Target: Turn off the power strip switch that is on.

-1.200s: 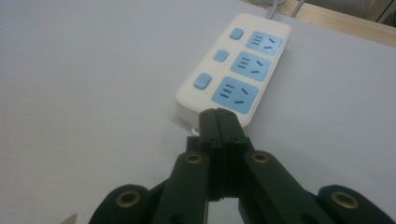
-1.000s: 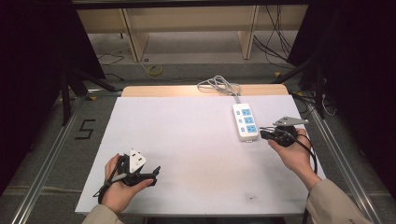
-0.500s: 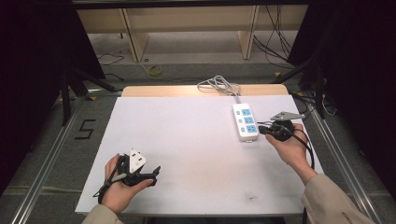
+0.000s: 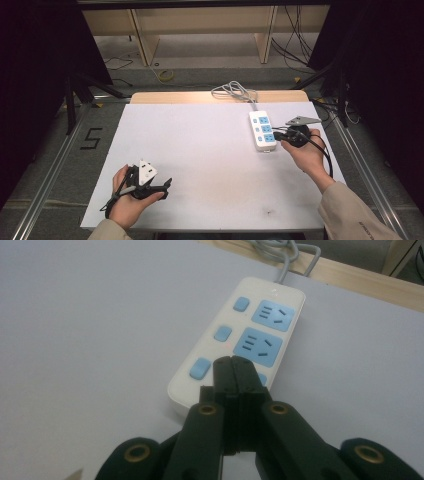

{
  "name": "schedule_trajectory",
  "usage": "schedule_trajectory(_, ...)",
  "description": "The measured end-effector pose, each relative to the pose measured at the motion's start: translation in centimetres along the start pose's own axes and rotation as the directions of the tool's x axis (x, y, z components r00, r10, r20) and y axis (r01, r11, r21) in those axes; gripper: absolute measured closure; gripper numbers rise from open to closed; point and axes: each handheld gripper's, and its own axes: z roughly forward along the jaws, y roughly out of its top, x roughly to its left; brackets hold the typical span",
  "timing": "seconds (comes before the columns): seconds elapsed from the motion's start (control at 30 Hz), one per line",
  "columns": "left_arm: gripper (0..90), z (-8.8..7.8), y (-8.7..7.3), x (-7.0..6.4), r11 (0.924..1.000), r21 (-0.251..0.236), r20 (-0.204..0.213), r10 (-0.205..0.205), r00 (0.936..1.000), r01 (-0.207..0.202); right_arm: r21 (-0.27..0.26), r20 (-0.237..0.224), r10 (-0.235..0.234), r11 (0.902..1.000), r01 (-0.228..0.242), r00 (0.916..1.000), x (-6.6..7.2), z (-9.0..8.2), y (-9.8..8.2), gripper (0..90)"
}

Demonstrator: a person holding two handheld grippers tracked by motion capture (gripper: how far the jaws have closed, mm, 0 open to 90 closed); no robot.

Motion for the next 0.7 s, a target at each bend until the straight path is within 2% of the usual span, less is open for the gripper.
schedule_trajectory(0.7, 14.4, 0.0, 0.0, 0.0, 1.0000, -0.001, 0.001, -0.001, 1.0000, 0.001, 0.016, -0.001, -0.001, 0.9999, 0.001, 1.0000, 0.0, 1.7, 1.1, 90.0)
